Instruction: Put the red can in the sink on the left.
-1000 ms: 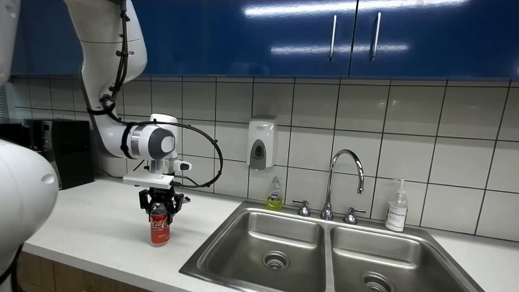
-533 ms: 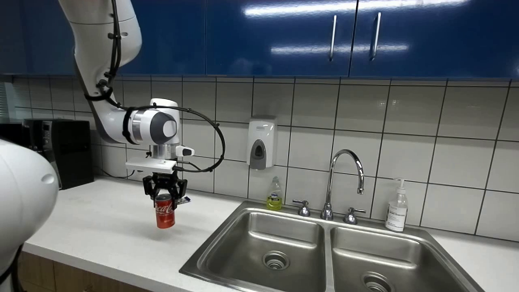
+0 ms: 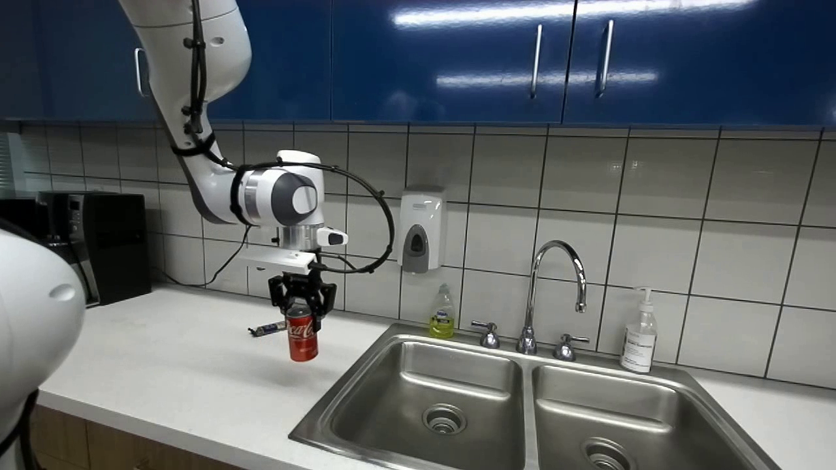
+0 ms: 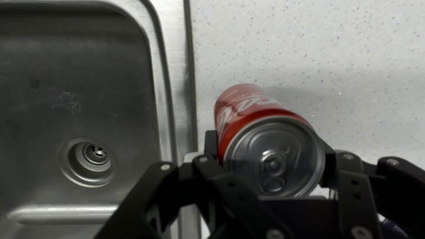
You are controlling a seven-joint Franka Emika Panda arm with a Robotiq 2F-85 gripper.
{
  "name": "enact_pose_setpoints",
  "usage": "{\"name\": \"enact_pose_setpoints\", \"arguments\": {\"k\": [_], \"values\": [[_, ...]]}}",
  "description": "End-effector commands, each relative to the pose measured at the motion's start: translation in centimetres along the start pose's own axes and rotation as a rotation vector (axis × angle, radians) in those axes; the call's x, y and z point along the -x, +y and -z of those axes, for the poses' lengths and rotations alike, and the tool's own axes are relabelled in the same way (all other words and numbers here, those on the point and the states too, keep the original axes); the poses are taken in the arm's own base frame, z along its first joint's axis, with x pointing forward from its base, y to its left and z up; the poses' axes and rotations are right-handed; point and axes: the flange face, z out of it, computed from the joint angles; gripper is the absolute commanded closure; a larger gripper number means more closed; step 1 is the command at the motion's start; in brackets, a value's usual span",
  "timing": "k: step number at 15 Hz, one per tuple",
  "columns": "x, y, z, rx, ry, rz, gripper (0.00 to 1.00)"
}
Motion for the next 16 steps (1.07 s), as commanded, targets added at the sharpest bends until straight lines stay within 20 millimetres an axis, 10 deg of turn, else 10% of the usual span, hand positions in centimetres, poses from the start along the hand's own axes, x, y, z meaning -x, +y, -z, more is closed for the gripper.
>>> {"name": "enact_pose_setpoints", "arguments": {"k": [1,7,16], "values": [[0.3,4.8,1.3,0.023,0.010,-0.099,0.61],[0.5,13.0,1.0,0.044,0.021,-0.254,0.61],[-1.0,19.8,-1.7,0.047,0.031,-0.382,0.61]]}}
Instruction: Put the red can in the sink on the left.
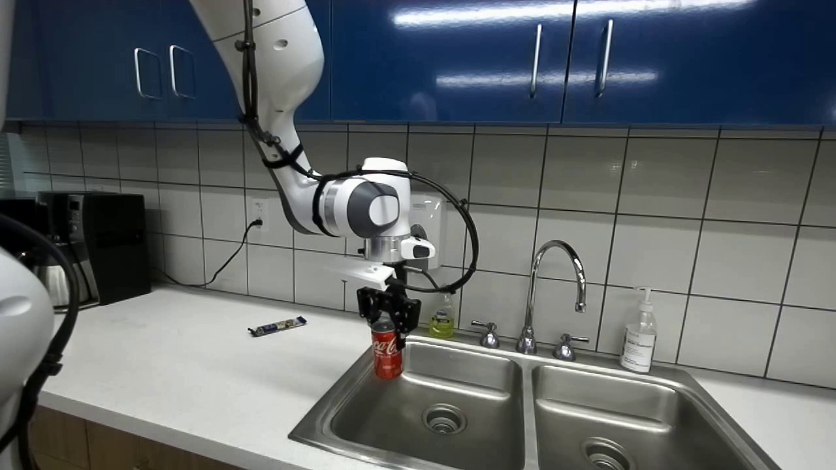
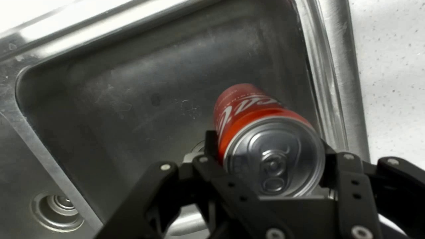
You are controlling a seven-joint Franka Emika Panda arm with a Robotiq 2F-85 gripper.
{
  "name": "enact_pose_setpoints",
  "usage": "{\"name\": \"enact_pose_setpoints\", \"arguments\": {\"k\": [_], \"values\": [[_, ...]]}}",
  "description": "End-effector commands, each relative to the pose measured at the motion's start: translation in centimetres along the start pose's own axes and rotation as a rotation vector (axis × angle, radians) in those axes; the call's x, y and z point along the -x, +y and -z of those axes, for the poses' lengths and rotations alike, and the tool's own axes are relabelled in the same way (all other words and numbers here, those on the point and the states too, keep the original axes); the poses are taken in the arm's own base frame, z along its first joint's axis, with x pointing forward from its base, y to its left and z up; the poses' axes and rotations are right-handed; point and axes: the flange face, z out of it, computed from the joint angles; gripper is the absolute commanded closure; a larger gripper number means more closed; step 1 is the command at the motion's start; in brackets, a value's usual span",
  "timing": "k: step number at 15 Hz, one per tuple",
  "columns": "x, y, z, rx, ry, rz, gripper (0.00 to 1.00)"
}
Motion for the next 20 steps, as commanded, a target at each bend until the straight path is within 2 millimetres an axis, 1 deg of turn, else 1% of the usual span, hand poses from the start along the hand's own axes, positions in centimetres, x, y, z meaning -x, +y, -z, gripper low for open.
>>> {"name": "enact_pose_setpoints", "arguments": {"k": [1,3,5,9,12,16,20], "values": [[-2.4,1.8,-1.7,-0.001,0.020,-0.048,0.61],[-3.4,2.5,-3.1,-0.002,0.024,-0.066,0.61],[-4.3,3.0,-5.0,-0.001,0.024,-0.085,0.61],[-5.7,3.4,-9.4,0.000,0.004,-0.112,0.61],[-5.7,4.9,-11.1,0.003,-0.027,-0.127,0.61],[-5.3,6.1,-13.5,0.005,-0.061,-0.146,0.61],[-4.5,6.6,-15.3,0.000,-0.096,-0.151,0.61]]}}
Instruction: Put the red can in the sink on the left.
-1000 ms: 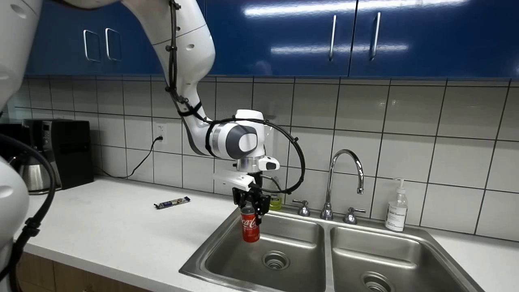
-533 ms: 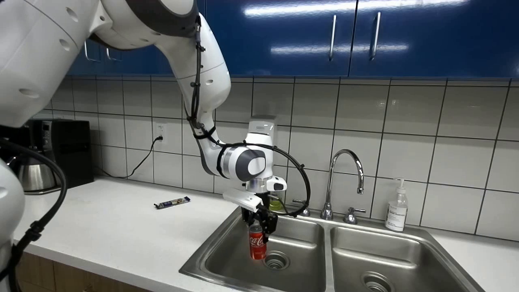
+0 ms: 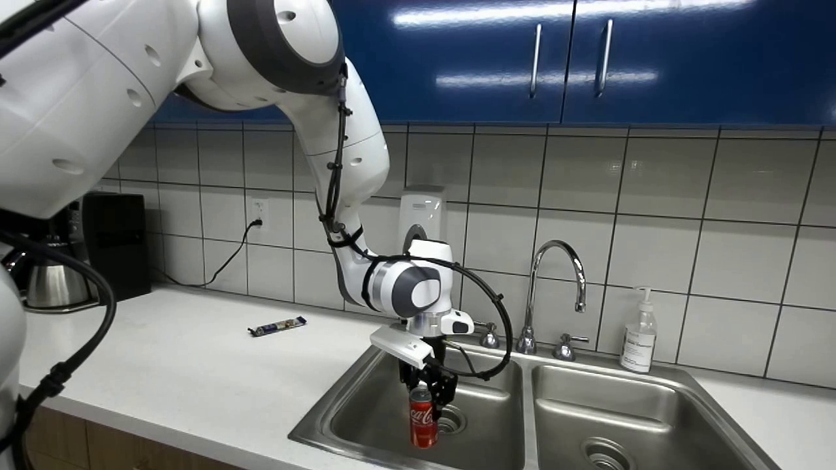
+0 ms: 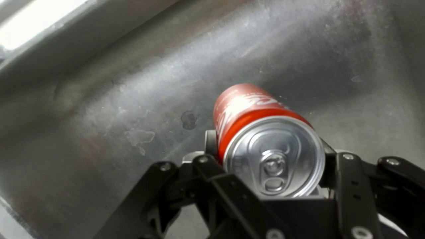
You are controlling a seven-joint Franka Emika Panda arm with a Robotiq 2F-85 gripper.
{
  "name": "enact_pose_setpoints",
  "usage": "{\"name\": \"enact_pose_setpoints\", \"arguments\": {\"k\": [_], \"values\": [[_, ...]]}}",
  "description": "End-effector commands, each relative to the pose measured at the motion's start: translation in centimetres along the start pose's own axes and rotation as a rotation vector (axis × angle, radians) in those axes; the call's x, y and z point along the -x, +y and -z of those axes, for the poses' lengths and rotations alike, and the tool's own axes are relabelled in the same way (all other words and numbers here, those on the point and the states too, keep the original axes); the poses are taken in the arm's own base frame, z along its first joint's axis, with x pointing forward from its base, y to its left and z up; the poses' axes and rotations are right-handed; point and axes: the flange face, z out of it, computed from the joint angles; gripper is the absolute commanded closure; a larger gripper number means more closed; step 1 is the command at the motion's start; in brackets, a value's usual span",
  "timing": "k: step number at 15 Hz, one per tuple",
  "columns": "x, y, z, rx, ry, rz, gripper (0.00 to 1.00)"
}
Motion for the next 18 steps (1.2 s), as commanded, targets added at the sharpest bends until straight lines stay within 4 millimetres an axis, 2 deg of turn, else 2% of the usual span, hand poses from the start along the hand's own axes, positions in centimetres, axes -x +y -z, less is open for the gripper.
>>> {"name": "enact_pose_setpoints", "arguments": {"k": [1,10,11,14,18], "values": [[-0.2,0.4,-0.9,-0.030,-0.020,0.005,0.61],[0.6,-0.2,-4.4,-0.049,-0.057,0.013,0.61],[0.5,-0.5,-5.5,-0.050,-0.060,0.012,0.61],[0.4,-1.0,-6.9,-0.052,-0.066,0.016,0.61],[-0.1,-1.3,-7.0,-0.054,-0.058,0.020,0.61]]}}
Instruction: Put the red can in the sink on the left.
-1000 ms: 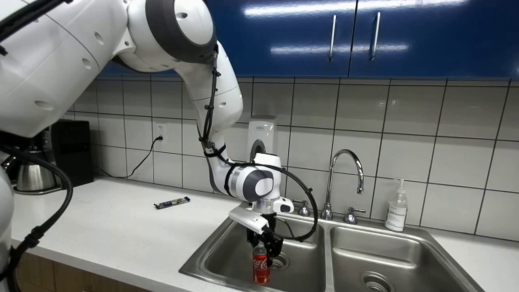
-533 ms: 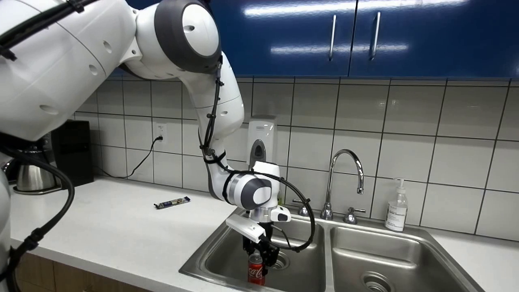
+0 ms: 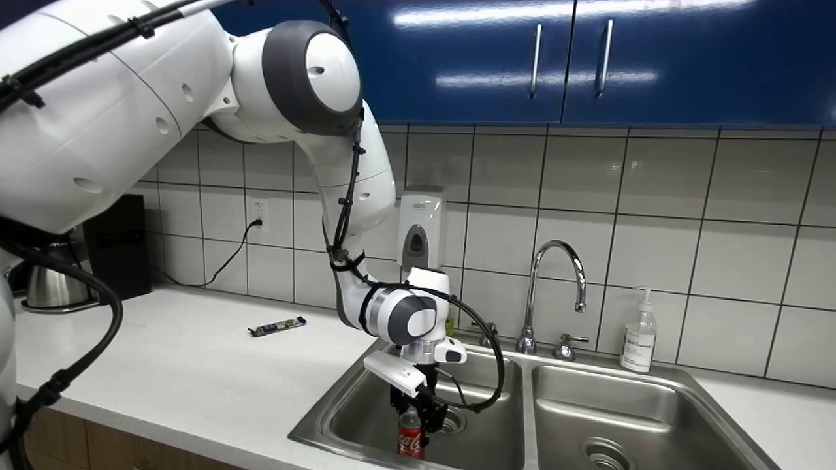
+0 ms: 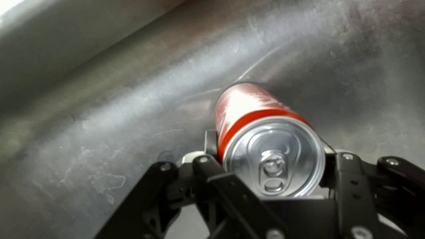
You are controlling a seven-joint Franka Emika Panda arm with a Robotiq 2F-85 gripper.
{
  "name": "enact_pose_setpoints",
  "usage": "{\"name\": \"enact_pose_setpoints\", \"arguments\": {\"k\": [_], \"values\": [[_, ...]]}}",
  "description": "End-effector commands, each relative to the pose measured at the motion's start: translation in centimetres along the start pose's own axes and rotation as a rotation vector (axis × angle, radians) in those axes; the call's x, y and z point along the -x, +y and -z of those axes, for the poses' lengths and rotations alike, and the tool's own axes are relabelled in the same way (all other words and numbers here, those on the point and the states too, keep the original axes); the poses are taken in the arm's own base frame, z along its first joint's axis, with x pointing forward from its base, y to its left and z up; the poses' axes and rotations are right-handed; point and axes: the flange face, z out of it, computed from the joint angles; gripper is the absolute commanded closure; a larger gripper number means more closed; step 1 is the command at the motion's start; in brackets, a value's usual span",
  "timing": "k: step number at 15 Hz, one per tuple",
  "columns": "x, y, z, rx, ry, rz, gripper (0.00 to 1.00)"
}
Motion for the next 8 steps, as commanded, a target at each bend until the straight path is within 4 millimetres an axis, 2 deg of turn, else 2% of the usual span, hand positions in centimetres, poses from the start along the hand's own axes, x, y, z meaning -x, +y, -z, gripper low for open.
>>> {"name": "enact_pose_setpoints", "arguments": {"k": [1,2,4,8], "values": [[-0.7,-0.1,-1.3,-0.022,0.005,0.011,0.11],[-0.6,0.0,-1.1,-0.020,0.003,0.011,0.10],[-0.3,0.2,-0.3,-0.011,-0.004,0.007,0.01],[0.1,0.3,2.2,-0.010,0.006,0.006,0.00]]}}
